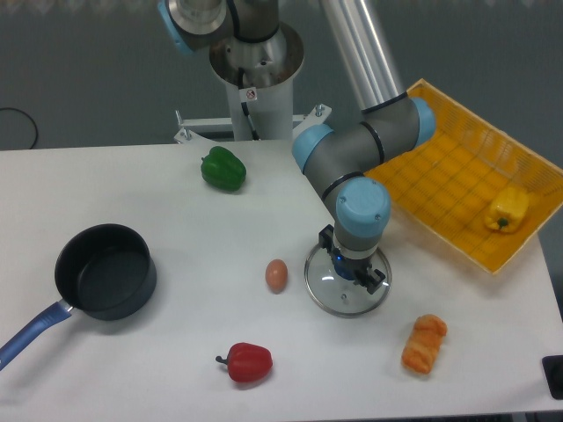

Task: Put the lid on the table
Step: 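Keep the lid resting on the table and open the gripper, then raise the open gripper up away from the lid knob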

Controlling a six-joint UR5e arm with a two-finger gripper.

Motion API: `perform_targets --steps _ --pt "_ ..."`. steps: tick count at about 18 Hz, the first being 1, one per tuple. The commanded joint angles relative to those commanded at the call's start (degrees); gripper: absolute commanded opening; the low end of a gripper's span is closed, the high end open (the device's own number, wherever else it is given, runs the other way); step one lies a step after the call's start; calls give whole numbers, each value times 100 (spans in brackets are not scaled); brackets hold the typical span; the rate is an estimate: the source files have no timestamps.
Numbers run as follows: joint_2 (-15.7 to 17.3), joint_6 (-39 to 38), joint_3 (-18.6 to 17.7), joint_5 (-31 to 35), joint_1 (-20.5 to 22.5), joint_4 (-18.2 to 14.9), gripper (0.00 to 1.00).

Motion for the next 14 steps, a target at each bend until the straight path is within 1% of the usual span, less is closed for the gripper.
perform_targets --steps 3,4,5,6,7,14 --pt "17 0 0 0 0 0 73" --pt "26 -9 0 0 0 0 76" --pt "44 -9 0 0 0 -9 82" --pt "61 0 0 0 -9 -9 96" --pt "79 0 0 0 -17 -17 100" --pt "518 9 -70 26 -35 -61 100"
